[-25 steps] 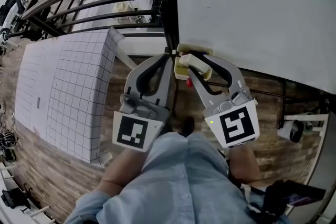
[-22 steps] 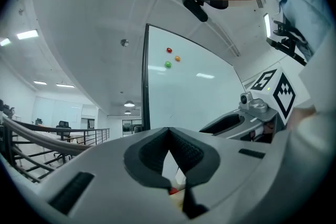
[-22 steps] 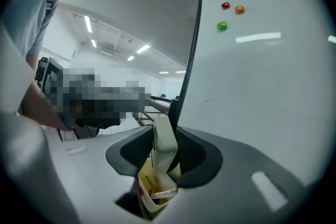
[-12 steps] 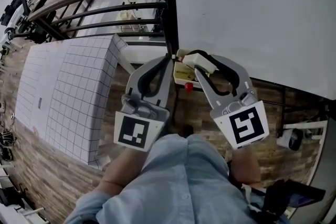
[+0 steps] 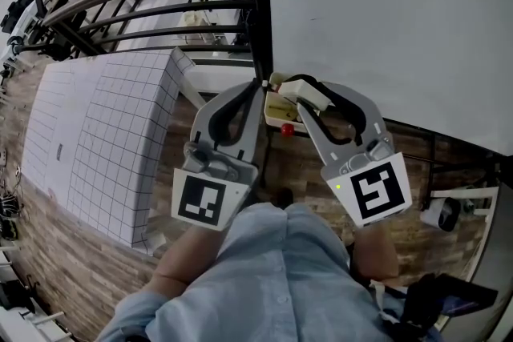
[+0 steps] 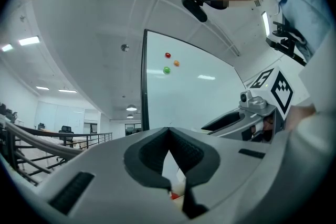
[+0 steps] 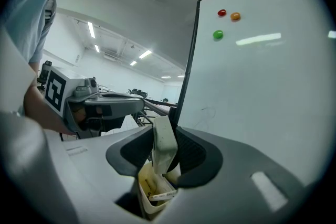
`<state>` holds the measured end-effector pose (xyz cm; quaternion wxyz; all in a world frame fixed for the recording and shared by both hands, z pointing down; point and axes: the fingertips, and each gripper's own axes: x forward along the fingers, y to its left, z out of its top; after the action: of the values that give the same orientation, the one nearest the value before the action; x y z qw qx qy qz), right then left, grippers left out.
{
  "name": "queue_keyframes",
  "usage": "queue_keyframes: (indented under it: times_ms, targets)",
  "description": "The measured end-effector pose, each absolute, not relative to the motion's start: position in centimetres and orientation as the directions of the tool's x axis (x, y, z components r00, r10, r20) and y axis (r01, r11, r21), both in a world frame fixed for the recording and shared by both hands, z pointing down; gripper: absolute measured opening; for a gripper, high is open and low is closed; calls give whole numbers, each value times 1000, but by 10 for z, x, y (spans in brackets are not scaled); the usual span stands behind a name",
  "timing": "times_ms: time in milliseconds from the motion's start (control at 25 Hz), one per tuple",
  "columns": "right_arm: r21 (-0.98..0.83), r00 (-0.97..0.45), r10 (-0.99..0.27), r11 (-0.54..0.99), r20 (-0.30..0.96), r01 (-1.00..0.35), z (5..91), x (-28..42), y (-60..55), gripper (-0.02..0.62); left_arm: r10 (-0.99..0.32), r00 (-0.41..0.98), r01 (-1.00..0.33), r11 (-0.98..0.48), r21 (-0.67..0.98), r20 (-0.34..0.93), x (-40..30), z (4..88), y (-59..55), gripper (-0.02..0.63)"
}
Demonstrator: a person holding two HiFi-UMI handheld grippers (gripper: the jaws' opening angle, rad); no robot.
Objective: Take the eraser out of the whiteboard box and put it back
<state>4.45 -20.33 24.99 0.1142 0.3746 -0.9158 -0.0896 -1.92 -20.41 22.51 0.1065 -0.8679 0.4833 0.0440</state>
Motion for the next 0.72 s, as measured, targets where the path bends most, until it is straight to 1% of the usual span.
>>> queue_keyframes:
  times_ms: [320, 720]
  targets:
    - [234, -697, -699, 713, 160, -661, 256, 46, -204, 129, -834, 526, -850, -510, -130, -169, -17, 229, -206, -2]
    - [203, -715, -666, 746, 213, -634, 281, 35, -208, 130, -842, 518, -855, -506, -114, -152, -24, 237, -211, -2]
